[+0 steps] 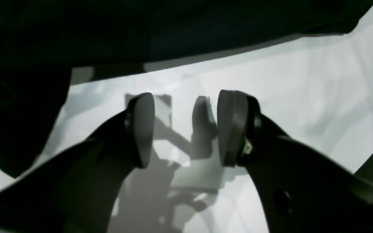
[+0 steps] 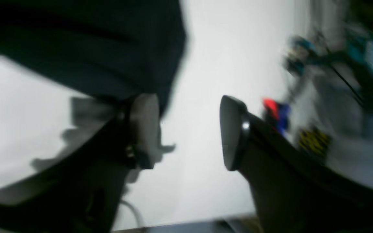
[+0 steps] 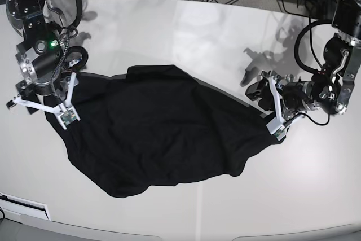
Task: Layout the t-shirt on the table in an organized manner, then fold the t-shirt properly
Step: 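Drag the held t-shirt edge away from the left gripper to smooth it, then swing the right gripper over the shirt toward the left gripper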
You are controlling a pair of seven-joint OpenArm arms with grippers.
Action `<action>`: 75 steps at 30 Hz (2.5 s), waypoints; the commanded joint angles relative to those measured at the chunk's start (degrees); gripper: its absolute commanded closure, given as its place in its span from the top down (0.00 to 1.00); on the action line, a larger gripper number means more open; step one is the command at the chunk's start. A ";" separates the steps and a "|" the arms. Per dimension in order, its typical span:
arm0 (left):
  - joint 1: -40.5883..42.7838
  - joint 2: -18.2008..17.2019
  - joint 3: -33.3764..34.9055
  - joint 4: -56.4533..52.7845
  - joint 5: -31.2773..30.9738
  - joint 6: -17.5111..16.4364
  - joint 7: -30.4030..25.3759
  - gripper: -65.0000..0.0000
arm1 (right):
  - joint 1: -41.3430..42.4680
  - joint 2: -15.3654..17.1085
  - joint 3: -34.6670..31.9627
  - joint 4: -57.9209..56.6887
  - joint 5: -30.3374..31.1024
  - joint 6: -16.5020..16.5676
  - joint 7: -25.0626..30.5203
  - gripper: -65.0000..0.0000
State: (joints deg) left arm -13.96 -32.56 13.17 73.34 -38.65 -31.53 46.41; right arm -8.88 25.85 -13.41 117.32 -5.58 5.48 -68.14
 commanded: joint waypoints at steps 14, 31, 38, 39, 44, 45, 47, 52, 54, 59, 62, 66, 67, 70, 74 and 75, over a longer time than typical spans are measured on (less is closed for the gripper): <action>-0.98 -0.76 -0.44 0.81 -3.26 -0.04 -0.98 0.48 | -8.11 -2.82 0.26 3.56 31.28 20.48 15.56 0.54; -0.98 -0.79 -0.44 0.81 -3.65 -0.04 -0.96 0.48 | 2.49 -11.91 0.26 -28.59 21.59 20.44 23.21 0.54; -0.96 -0.79 -0.44 0.81 -3.65 -0.04 -0.96 0.48 | 3.48 -13.14 0.26 -32.76 19.17 20.41 27.32 0.54; -0.96 -0.79 -0.44 0.81 -3.65 -0.04 -0.96 0.48 | 3.85 -13.70 0.26 -33.53 18.49 20.39 27.56 0.54; -0.96 -0.81 -0.44 0.81 -3.65 -0.04 -0.96 0.48 | 5.49 -16.44 0.26 -38.49 18.12 20.24 28.06 0.46; -0.98 -0.81 -0.44 0.81 -3.63 -0.04 -0.96 0.48 | 5.73 -17.07 0.26 -39.43 18.12 20.26 27.98 0.38; -0.98 -0.79 -0.44 0.81 -3.63 -0.04 -0.96 0.48 | 5.88 -18.03 0.26 -40.26 18.38 21.14 27.06 0.13; -0.96 -0.81 -0.44 0.81 -3.63 -0.68 -0.92 0.48 | 5.99 -20.46 0.26 -36.52 30.67 31.28 14.80 0.00; -0.96 -0.81 -0.44 0.81 -3.65 -1.66 -0.90 0.48 | 5.88 -21.31 0.26 -32.81 40.74 34.52 9.14 0.00; -0.96 -0.81 -0.44 0.81 -3.67 -1.99 1.31 0.48 | 5.92 -23.52 0.26 -23.85 60.04 34.52 2.86 0.00; -0.96 -0.81 -0.44 0.81 -4.17 -1.99 3.21 0.48 | 7.04 -24.17 0.26 -22.12 62.23 34.52 3.85 0.00; -0.96 -0.83 -0.44 0.81 -4.22 -1.99 3.41 0.48 | 10.27 -24.26 0.28 -22.14 61.59 34.52 4.02 0.00; -0.96 -0.83 -0.44 0.81 -4.24 -1.97 3.41 0.48 | 11.23 -24.26 0.28 -22.14 60.61 34.52 4.04 0.00; -0.94 -0.81 -0.44 0.81 -4.52 -1.97 3.43 0.48 | 14.29 -24.26 0.33 -22.14 55.10 34.52 4.04 0.00; -0.96 -0.79 -0.44 0.81 -6.67 -1.99 4.00 0.48 | 17.42 -24.24 0.33 -22.18 46.71 30.82 7.74 0.00; -0.94 -0.76 -0.44 0.81 -8.11 -2.01 4.50 0.48 | 17.86 -24.24 0.33 -22.18 44.11 29.18 10.10 0.00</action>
State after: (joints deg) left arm -13.82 -32.53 13.17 73.34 -46.15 -33.30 51.42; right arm 7.53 1.89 -13.30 94.11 36.95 34.22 -59.51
